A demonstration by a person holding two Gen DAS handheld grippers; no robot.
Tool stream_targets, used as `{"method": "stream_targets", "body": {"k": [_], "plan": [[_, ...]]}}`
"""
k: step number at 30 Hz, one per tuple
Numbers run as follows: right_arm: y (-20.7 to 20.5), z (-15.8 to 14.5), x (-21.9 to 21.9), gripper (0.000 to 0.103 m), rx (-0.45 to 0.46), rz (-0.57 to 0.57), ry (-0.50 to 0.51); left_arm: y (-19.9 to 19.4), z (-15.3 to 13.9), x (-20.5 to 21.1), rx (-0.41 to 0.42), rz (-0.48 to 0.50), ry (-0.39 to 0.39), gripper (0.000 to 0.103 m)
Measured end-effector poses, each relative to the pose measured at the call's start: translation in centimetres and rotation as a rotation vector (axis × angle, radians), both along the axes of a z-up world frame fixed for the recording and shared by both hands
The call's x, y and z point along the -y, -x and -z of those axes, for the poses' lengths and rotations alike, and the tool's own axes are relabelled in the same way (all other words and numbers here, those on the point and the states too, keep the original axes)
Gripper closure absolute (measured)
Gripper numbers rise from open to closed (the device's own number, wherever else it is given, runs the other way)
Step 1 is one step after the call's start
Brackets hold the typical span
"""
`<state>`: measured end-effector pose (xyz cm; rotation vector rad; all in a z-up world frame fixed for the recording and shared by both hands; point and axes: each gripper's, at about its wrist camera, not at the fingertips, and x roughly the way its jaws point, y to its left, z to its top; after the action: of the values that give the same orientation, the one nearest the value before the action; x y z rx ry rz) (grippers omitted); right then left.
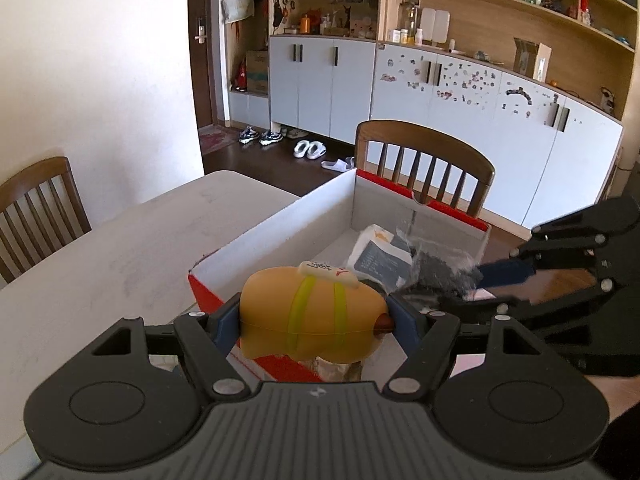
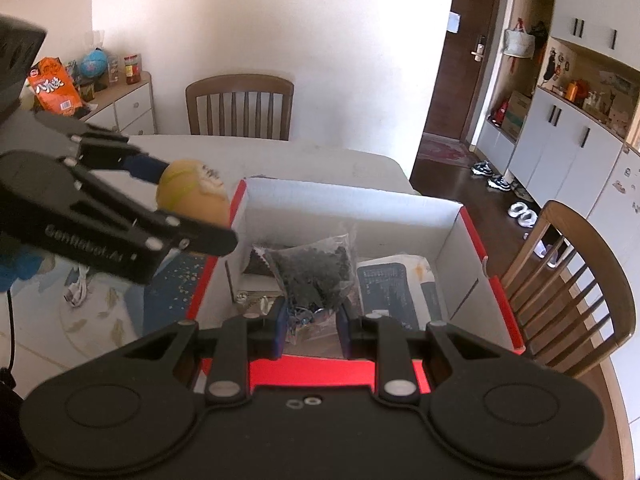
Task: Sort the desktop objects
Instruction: 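Carry the yellow toy and clear bag with both tools over the red box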
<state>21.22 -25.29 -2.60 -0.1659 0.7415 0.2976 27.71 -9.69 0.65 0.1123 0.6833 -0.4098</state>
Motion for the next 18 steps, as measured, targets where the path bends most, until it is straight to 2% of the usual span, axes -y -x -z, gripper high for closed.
{"method": "stream_targets", "body": {"k": [10, 18], "plan": [[-3.0, 1.3, 1.8, 0.079, -0.060, -0.038, 0.004, -4.3, 1.5, 1.1, -0.086, -0.022, 0.014, 0.028], [-4.6, 2.5, 2.1, 0.078, -0.106, -0.067, 0.008, -7.6, 3.0, 1.6, -0.144, -0.062, -0.008, 0.028]]}}
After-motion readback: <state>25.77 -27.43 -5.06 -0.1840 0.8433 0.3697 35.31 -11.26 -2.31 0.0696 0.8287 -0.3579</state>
